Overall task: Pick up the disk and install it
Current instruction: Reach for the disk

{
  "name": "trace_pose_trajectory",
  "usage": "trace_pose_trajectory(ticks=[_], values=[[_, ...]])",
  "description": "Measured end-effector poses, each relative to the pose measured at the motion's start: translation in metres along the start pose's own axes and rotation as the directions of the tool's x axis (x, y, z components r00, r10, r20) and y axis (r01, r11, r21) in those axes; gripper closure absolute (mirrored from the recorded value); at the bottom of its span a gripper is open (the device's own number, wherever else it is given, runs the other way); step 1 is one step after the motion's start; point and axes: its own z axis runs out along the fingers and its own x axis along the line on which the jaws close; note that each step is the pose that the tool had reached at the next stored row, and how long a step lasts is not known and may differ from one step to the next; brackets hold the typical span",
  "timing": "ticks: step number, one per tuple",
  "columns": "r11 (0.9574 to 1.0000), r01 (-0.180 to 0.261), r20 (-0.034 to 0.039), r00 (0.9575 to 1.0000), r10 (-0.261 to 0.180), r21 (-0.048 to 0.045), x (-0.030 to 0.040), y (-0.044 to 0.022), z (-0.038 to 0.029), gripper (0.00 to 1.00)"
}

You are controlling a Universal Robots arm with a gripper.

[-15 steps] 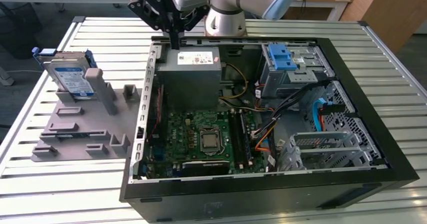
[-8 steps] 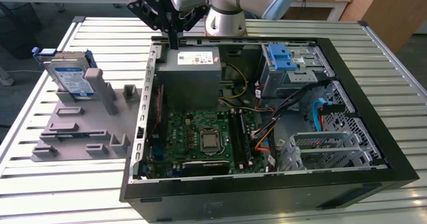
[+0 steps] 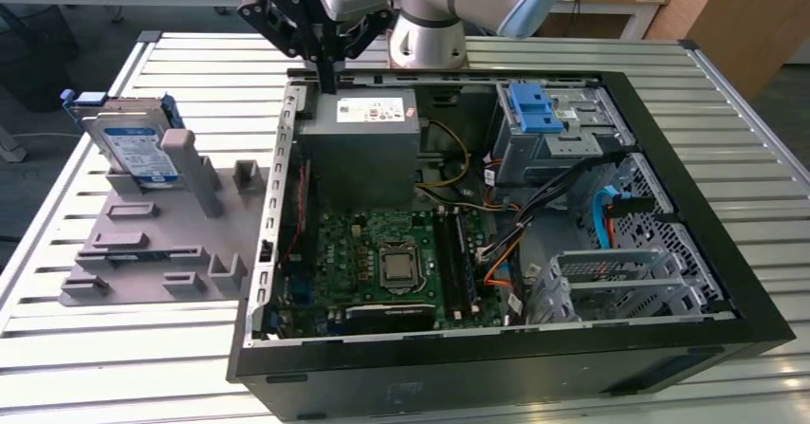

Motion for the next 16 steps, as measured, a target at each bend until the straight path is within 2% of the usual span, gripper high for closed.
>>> trace_pose_trajectory(ticks=[16], values=[[1.0,0.0,0.0,1.0,0.0,0.0,0.0043,-0.0003,0.0001,0.89]])
